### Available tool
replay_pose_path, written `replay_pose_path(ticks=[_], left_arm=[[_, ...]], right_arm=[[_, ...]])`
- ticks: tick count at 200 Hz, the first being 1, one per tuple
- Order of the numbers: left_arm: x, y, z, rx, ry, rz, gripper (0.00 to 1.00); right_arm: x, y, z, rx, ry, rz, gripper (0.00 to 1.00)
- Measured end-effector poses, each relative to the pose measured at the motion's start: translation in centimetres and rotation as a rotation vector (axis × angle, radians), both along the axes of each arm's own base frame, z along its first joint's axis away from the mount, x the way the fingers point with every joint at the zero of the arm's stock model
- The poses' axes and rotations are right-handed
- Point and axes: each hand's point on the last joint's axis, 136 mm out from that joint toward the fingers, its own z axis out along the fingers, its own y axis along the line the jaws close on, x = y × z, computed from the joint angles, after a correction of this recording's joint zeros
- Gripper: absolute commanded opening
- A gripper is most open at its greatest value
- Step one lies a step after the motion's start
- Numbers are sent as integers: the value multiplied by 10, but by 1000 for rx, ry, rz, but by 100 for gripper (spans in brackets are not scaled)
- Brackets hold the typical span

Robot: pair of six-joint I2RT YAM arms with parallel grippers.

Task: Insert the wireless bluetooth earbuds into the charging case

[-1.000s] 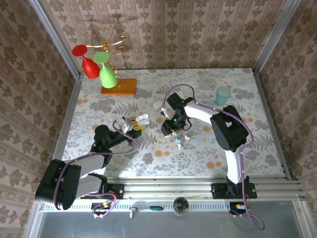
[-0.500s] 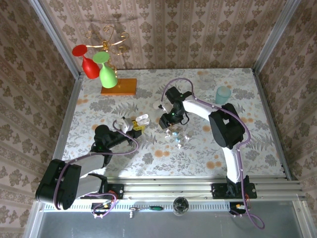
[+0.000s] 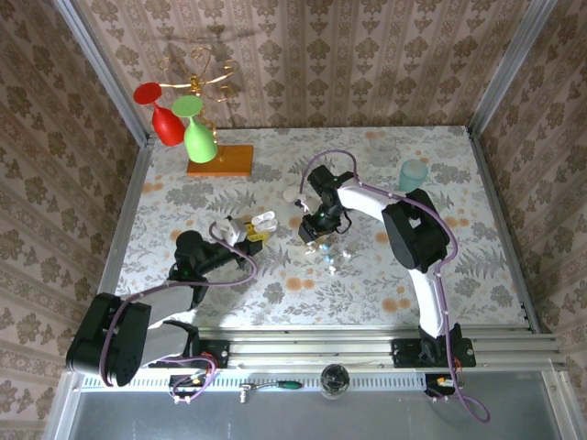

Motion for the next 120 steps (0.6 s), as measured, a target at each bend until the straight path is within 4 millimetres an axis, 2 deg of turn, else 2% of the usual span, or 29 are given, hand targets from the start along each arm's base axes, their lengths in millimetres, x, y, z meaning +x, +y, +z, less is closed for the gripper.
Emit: replay_pose_path(ticks=[84,101,120], left_arm=[[0,0,-1,2,4,0,0],[0,0,-1,2,4,0,0],[0,0,-1,2,4,0,0]], right_arm=[[-10,-4,-1,4,18,6,38],[-10,-5,-1,4,16,9,31],[-10,-6,-3,3,16,7,29]])
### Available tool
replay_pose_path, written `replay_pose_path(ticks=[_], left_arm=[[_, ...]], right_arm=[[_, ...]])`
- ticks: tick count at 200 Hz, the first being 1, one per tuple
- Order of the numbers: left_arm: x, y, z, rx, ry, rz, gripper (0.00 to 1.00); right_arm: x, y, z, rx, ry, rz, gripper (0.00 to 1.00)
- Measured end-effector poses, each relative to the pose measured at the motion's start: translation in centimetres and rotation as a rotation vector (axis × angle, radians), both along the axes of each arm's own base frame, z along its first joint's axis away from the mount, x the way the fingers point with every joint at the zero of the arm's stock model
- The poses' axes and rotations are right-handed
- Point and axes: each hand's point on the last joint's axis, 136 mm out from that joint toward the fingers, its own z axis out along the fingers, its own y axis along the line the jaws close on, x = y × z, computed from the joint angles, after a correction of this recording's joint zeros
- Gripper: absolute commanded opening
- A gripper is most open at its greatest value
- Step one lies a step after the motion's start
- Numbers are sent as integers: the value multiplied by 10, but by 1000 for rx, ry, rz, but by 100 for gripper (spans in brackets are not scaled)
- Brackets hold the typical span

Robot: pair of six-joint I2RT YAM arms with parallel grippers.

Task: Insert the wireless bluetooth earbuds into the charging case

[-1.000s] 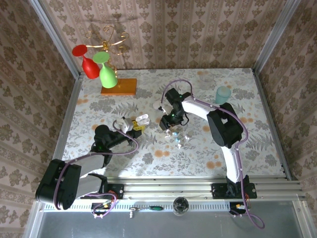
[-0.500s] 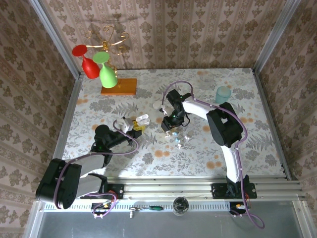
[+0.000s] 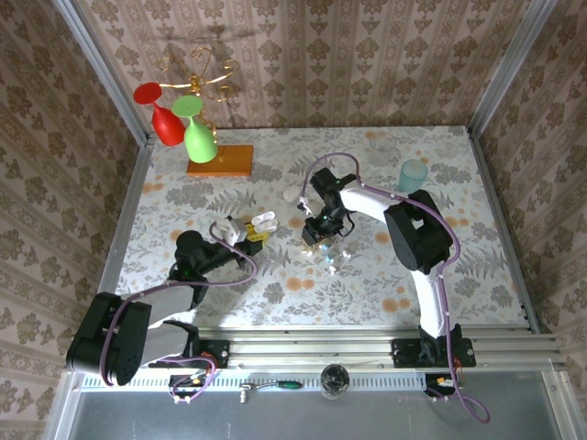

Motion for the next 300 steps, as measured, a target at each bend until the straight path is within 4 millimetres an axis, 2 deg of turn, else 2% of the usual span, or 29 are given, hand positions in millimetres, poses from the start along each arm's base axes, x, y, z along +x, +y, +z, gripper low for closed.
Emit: replay_pose_path(ticks=[65,94,125,169,194,229,264,300], left_arm=[[0,0,0,0,0,0,0],[0,0,-1,2,4,-1,0],[1,-3,-4,7,23,-19,0],[-1,-13,-5,13,46,-64,0],[-3,-19,-1,12,48,-98,0],[-7,-25,4,7,50,-146,0],[-12,-32,4,12,78,-201,0],[-16,-38,1,12,113,-247,0]], right_arm=[[0,-5,2,-2,-42,-9,25],[2,-13,15,0,-138,-24,25],[15,-17,51,48,-337,-54,25],[23,-18,126,177,-606,-90,25],[16,-17,167,241,-735,-59,26],[-7,-5,211,297,-886,58,27],[-31,11,236,340,-979,182,27],[-45,25,236,352,-1006,277,27]])
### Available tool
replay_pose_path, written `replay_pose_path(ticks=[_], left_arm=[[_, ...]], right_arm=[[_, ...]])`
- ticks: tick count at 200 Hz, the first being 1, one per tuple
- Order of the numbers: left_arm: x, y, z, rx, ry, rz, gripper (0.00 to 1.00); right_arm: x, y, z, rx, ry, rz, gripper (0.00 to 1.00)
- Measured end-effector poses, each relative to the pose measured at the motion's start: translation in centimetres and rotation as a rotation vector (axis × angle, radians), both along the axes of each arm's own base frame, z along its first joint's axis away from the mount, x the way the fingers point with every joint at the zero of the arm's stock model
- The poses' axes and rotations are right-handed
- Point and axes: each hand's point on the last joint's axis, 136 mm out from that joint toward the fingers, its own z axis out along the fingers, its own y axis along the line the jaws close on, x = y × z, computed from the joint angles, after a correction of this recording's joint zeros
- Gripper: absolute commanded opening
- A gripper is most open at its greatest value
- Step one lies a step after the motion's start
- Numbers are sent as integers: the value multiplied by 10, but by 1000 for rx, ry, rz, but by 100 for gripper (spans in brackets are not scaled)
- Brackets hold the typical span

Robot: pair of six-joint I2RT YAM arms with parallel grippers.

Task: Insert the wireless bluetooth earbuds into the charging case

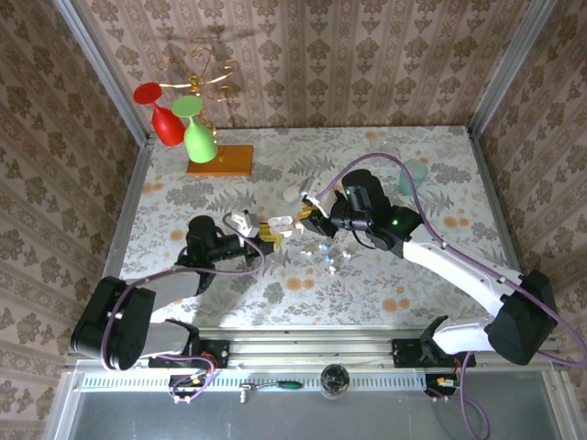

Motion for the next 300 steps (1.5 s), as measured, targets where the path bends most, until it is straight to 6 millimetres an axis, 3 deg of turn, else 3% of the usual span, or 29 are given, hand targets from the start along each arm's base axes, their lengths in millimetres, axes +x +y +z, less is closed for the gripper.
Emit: replay_pose_path(ticks=[58,78,106,127,158,190,247,267,300], left_arm=[[1,-2,-3,4,23,1,1],[16,7,-6,17,29,84,0],[41,31,-11,23,37,238,0],[54,51,-13,22,41,342,0],[63,71,-8,6,17,455,0],[64,80,-3,-6,-8,506,0],[62,81,0,-10,-20,513,0],[62,82,-1,-10,-19,516,0],[66,87,-2,-7,-17,542,0]], right_arm=[[1,9,-21,-50,15,27,29],[7,7,-24,-32,47,-17,37],[23,-3,-22,43,96,-116,57],[40,-15,-31,100,180,-214,64],[63,-21,-71,99,362,-355,63],[72,-17,-116,19,555,-445,58],[46,-12,-196,-157,852,-493,52],[39,-1,-205,-196,878,-470,52],[43,29,-197,-199,837,-402,51]])
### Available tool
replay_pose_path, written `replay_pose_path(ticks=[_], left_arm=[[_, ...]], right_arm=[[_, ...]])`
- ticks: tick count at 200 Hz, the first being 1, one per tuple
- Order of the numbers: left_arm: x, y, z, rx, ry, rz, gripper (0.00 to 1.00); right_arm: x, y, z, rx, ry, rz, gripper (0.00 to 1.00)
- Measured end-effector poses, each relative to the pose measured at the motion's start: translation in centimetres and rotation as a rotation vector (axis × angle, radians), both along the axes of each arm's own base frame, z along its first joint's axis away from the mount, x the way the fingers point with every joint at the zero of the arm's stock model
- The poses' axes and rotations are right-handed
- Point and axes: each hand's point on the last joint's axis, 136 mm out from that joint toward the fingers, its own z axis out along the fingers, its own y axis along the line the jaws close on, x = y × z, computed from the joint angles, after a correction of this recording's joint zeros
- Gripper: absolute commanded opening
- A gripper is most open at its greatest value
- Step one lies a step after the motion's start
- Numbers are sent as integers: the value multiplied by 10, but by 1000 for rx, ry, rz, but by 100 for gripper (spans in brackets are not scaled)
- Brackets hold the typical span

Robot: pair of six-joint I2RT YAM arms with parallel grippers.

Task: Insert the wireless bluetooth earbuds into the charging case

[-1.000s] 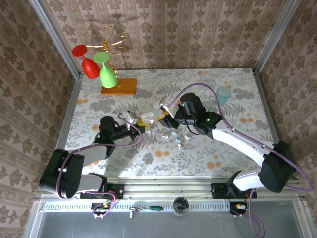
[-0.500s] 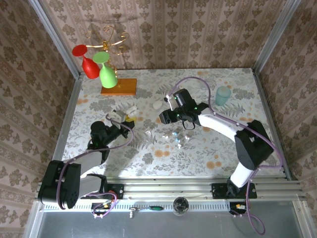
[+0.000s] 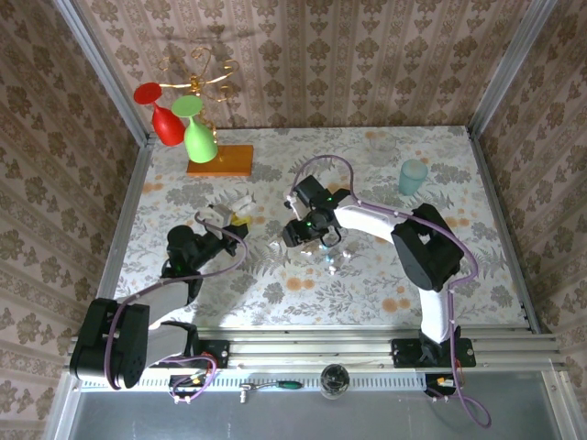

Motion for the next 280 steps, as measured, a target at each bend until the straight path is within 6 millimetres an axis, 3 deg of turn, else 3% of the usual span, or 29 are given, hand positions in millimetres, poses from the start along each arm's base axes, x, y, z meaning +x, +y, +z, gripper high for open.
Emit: replay_pose_path(ticks=[42,119,187,240,280], left_arm=[[7,14,-1,-5,6,62,0],[13,36,-5,-15,18,176,0],[16,88,19,-73,-37,433,0],[14,99,20,-75,-23,491,0],[15,98,16,-76,-7,491,0]], right_arm=[[7,27,-5,6,-18,49,49],[35,44,-26,-75,-57,14,56],[32,57,-33,-289,-195,91,58],[21,50,-35,-402,-255,132,58],[6,17,-33,-500,-231,126,58]])
